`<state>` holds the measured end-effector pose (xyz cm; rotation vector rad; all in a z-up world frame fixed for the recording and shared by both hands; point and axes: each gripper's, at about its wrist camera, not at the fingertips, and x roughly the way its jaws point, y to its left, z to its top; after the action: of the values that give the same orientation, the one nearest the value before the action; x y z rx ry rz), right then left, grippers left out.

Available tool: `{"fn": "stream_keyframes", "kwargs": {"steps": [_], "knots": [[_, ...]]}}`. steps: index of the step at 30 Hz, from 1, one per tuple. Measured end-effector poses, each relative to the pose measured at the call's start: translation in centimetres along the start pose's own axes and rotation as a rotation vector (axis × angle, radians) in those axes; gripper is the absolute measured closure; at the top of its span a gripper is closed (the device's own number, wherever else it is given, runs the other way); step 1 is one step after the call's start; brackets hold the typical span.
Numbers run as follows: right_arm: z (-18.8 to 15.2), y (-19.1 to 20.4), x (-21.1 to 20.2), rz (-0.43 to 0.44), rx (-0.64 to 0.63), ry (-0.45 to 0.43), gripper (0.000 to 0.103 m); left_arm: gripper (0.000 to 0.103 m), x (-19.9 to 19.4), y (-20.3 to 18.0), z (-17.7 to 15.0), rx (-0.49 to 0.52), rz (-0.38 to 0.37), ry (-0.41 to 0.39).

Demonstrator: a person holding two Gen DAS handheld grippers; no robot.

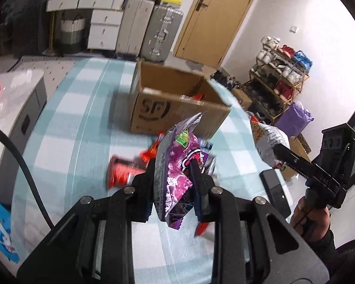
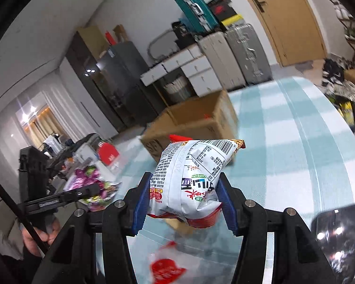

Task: Organize snacks
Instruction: 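Lift both bags and carry them over the open box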

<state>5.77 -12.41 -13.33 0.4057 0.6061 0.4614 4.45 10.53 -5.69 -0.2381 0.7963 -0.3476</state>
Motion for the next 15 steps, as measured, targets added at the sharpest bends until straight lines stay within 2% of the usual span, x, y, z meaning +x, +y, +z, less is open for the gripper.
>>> {"fn": "stream_keyframes", "kwargs": {"steps": [6,10,15], "knots": [[2.7,2.6,-0.5,0.087,-0.009,0.003,0.049,0.080,-0.6,-2.1,3.7,0.065,-0.032,-0.029],[4.6,3.8,-0.5,0.138,-0.004,-0.004,0.049,0.080,-1.1,-2.7,6.5,0.061,-0.048,-0.069],[7.5,5.2,-0.4,0.167,-0.025,-0.027,0.049,0.080,-0.7,-2.8,10.2,0.044,-0.068,-0.077]]}}
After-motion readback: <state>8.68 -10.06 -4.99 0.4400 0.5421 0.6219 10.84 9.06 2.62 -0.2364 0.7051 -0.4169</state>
